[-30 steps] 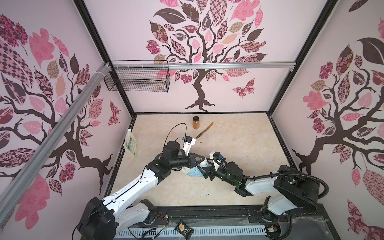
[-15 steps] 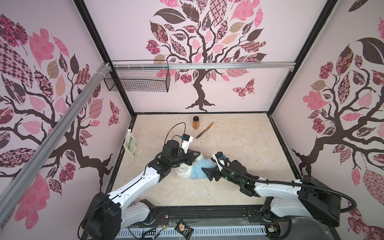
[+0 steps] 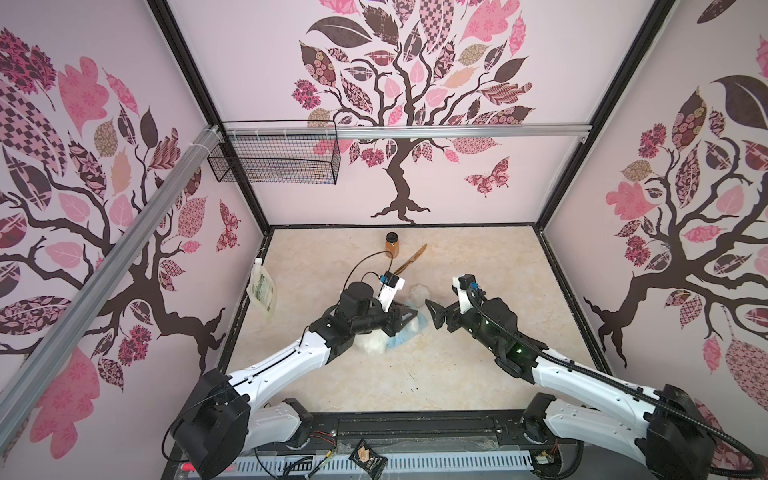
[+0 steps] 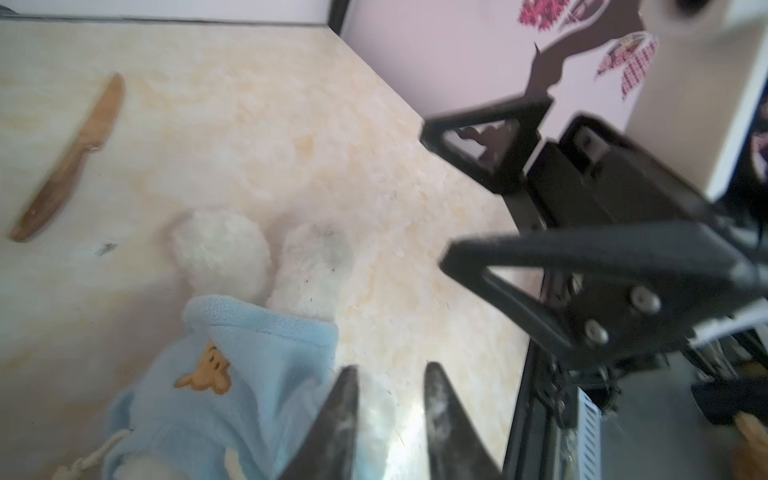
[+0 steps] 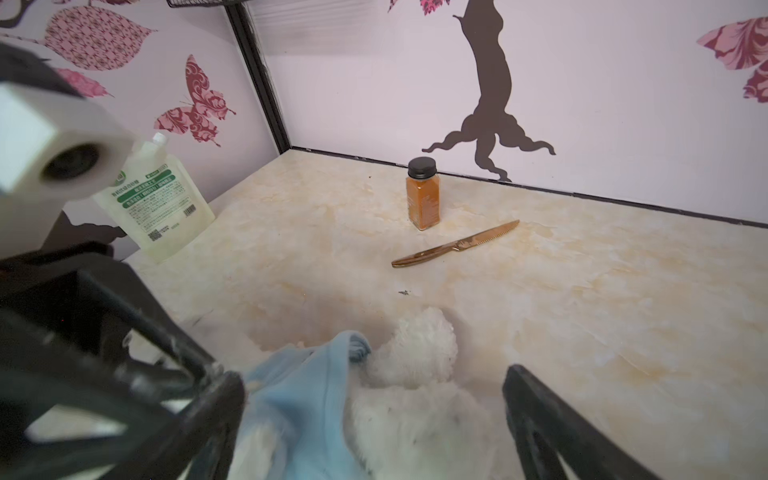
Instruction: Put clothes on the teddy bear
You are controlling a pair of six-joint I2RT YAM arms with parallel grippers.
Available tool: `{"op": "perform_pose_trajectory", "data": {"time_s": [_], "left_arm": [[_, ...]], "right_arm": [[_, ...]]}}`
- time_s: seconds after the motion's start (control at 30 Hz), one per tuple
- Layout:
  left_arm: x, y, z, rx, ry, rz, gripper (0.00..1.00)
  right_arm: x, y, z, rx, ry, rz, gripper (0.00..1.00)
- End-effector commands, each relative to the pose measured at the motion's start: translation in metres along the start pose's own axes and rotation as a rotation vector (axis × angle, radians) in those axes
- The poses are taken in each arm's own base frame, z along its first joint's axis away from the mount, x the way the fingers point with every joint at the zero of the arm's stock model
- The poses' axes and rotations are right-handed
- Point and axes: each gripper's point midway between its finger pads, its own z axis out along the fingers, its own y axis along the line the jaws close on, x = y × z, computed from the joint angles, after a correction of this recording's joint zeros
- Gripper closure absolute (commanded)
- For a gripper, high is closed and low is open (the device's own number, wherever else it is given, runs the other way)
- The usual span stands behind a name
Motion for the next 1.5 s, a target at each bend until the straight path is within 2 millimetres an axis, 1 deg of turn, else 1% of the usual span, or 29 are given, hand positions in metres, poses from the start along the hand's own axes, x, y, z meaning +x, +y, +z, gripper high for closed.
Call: {"op": "perform_pose_trajectory", "data": {"time_s": [0.0, 0.07, 0.1, 0.13, 0.17, 0.23, 0.27, 0.33, 0.4, 0.47, 0.5, 0.57, 0.77, 0.83, 0.9, 0.97, 1.03, 1.1, 1.17, 1.2, 1.27, 1.3, 1.37, 1.4, 1.47], "left_arm": [[0.027, -0.007, -0.005, 0.036, 0.045, -0.05, 0.57], [0.021, -0.022, -0.018, 0.082, 0.013, -0.018, 0.5], [0.016, -0.026, -0.025, 0.08, -0.01, 0.0, 0.48], [0.009, -0.025, -0.034, 0.048, -0.042, 0.011, 0.46], [0.003, -0.02, -0.045, -0.01, -0.073, 0.006, 0.44], [-0.004, 0.001, -0.064, -0.171, -0.129, -0.033, 0.39], [-0.003, 0.016, -0.076, -0.276, -0.144, -0.069, 0.35], [0.006, 0.044, -0.097, -0.454, -0.136, -0.141, 0.32], [0.021, 0.062, -0.112, -0.567, -0.1, -0.207, 0.27], [0.036, 0.068, -0.115, -0.584, -0.067, -0.272, 0.21], [0.045, 0.067, -0.111, -0.563, -0.045, -0.301, 0.16], [0.061, 0.066, -0.104, -0.533, -0.014, -0.371, 0.12], [0.101, 0.069, -0.099, -0.508, 0.046, -0.492, 0.08], [0.109, 0.069, -0.095, -0.485, 0.041, -0.527, 0.08], [0.112, 0.065, -0.088, -0.43, 0.018, -0.577, 0.08], [0.11, 0.057, -0.077, -0.337, -0.01, -0.602, 0.08], [0.105, 0.05, -0.069, -0.275, -0.014, -0.592, 0.09], [0.102, 0.047, -0.062, -0.235, -0.002, -0.566, 0.12], [0.1, 0.048, -0.054, -0.195, -0.001, -0.556, 0.19], [0.1, 0.051, -0.051, -0.19, 0.0, -0.561, 0.24], [0.096, 0.059, -0.047, -0.185, -0.01, -0.558, 0.43], [0.093, 0.061, -0.046, -0.187, -0.017, -0.541, 0.5], [0.083, 0.064, -0.046, -0.207, -0.024, -0.463, 0.62], [0.077, 0.064, -0.047, -0.213, -0.027, -0.416, 0.66], [0.065, 0.064, -0.05, -0.241, -0.031, -0.313, 0.77]], "right_arm": [[-0.002, -0.002, -0.001, 0.018, 0.024, 0.02, 0.0], [0.0, 0.01, 0.001, -0.051, 0.031, 0.03, 0.02], [0.003, 0.016, 0.003, -0.088, 0.042, 0.031, 0.04], [0.009, 0.025, 0.005, -0.135, 0.065, 0.035, 0.07], [0.014, 0.033, 0.008, -0.179, 0.094, 0.048, 0.1], [0.032, 0.049, 0.012, -0.261, 0.171, 0.081, 0.18], [0.042, 0.059, 0.013, -0.301, 0.212, 0.091, 0.21], [0.065, 0.076, 0.012, -0.344, 0.284, 0.074, 0.26], [0.09, 0.092, 0.008, -0.361, 0.347, 0.022, 0.28], [0.11, 0.097, 0.004, -0.363, 0.399, 0.014, 0.3], [0.12, 0.095, 0.002, -0.352, 0.429, 0.04, 0.32], [0.136, 0.089, -0.001, -0.33, 0.465, 0.065, 0.34], [0.172, 0.077, -0.016, -0.309, 0.527, 0.106, 0.38], [0.182, 0.075, -0.019, -0.311, 0.545, 0.119, 0.39], [0.188, 0.074, -0.021, -0.311, 0.557, 0.129, 0.4], [0.188, 0.075, -0.021, -0.313, 0.555, 0.13, 0.4], [0.181, 0.076, -0.019, -0.312, 0.536, 0.129, 0.39], [0.169, 0.077, -0.015, -0.309, 0.501, 0.125, 0.38], [0.153, 0.075, -0.012, -0.292, 0.446, 0.115, 0.34], [0.144, 0.073, -0.01, -0.277, 0.416, 0.105, 0.32], [0.123, 0.066, -0.008, -0.236, 0.354, 0.064, 0.27], [0.113, 0.061, -0.006, -0.21, 0.328, 0.043, 0.24], [0.089, 0.05, -0.006, -0.169, 0.273, 0.004, 0.19], [0.079, 0.045, -0.006, -0.156, 0.252, -0.001, 0.18], [0.057, 0.028, -0.007, -0.128, 0.211, 0.015, 0.14]]}}
